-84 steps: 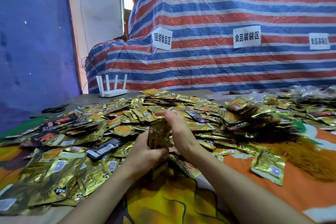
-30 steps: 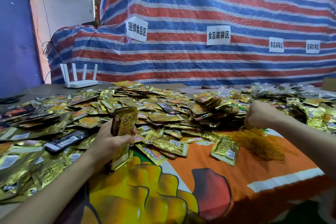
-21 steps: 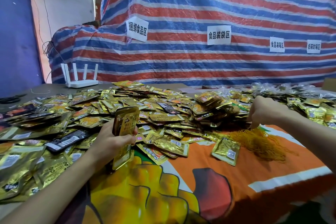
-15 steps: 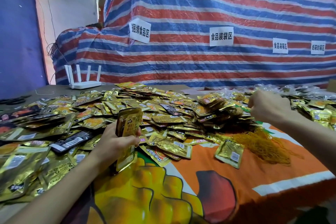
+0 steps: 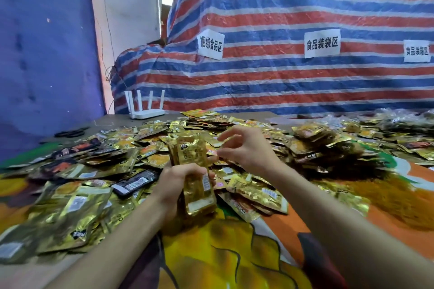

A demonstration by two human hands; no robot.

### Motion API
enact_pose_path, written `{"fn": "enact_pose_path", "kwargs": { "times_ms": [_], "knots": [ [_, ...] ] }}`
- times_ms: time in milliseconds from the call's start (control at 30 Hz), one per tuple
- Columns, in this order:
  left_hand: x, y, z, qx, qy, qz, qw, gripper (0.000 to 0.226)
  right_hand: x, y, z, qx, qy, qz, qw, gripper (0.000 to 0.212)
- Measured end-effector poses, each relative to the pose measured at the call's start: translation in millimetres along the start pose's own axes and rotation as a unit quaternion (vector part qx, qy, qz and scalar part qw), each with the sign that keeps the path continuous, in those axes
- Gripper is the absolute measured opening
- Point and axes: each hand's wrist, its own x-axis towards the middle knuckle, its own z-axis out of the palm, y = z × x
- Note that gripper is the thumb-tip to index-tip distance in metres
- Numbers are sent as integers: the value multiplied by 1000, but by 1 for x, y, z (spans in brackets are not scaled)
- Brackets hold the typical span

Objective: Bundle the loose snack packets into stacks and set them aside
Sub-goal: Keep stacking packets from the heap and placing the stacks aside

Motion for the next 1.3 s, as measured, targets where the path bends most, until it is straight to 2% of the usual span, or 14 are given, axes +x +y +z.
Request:
{"fn": "enact_pose_path", "kwargs": {
  "times_ms": [167,267,333,433,500,633,733,800,933,1100,1267,1300],
  "knots": [
    [3,0,-3,-66,-26,-46,996,36,5,13,22,-3,43,-37,998,20],
    [5,2,-8,-145,-59,-45,987,24,2,26,22,0,-32,5,999,15],
    [7,3,-11,-170,-71,-51,982,23,0,27,16,77,-83,47,992,7],
    [8,3,-14,-182,-91,-56,978,22,-2,26,6,315,-170,93,929,20],
    [10,2,-15,-199,-106,-45,973,26,-4,24,2,398,-192,96,892,15],
    [9,0,-12,-200,-149,-50,967,36,-6,22,-2,568,-151,123,800,22],
    [8,-1,-9,-197,-171,-73,963,38,-8,23,-1,614,-140,105,769,27],
    [8,0,-10,-184,-167,-84,965,39,-7,25,3,589,-160,101,786,40],
    [11,-1,-12,-139,-61,-78,985,27,-5,26,14,466,-146,102,867,46],
    [20,0,-20,-177,73,-19,981,17,-9,24,22,410,-93,98,902,58],
    [25,5,-25,-214,129,28,968,31,-20,9,44,279,-89,94,951,58],
    [25,6,-24,-218,137,36,966,26,-23,4,51,268,-88,83,956,56]
  ]
}}
